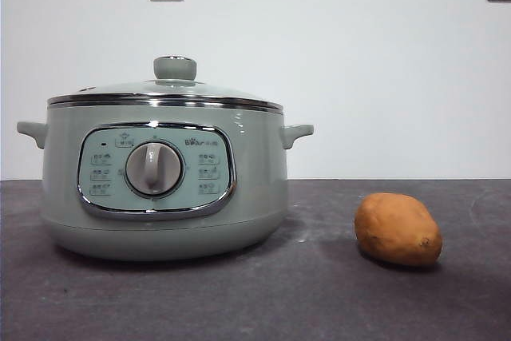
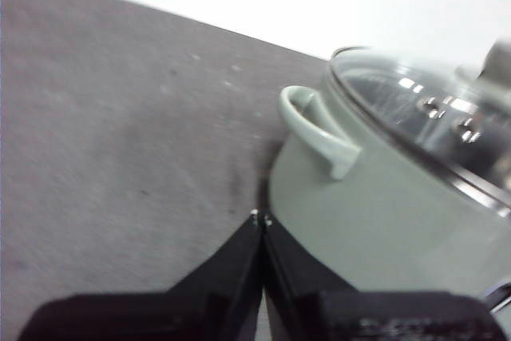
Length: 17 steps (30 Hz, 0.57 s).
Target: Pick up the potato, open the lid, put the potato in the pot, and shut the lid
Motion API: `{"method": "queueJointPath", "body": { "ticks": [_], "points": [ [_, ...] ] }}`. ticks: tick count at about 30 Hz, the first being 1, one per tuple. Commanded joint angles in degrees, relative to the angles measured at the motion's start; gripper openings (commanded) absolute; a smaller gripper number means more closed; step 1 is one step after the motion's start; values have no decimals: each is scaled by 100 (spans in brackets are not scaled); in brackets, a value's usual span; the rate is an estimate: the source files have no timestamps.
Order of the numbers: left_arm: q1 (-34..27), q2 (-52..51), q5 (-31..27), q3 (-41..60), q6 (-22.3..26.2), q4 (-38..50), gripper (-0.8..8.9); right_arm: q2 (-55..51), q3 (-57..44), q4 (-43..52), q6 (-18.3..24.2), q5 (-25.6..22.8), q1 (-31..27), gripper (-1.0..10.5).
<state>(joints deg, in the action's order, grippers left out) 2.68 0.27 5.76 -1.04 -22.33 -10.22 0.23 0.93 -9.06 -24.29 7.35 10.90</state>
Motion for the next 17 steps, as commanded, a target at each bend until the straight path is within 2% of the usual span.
{"method": "queueJointPath", "body": {
  "ticks": [1, 6, 10, 14, 17],
  "points": [
    [-13, -17, 48, 81, -514, 52, -3, -13, -57, 33, -590, 2, 0, -16],
    [-13, -17, 92, 70, -511, 212, -3, -13, -13, 37, -588, 20, 0, -16],
    [-13, -17, 376, -155, -511, 190, -6, 46, 284, -199, -588, 15, 0, -16],
    [-13, -13, 516, -662, -490, -299, -6, 334, 837, -713, -527, 2, 0, -16],
    [-13, 79, 535, -1132, -448, -743, -6, 708, 1333, -988, -251, 7, 0, -16]
  ]
}}
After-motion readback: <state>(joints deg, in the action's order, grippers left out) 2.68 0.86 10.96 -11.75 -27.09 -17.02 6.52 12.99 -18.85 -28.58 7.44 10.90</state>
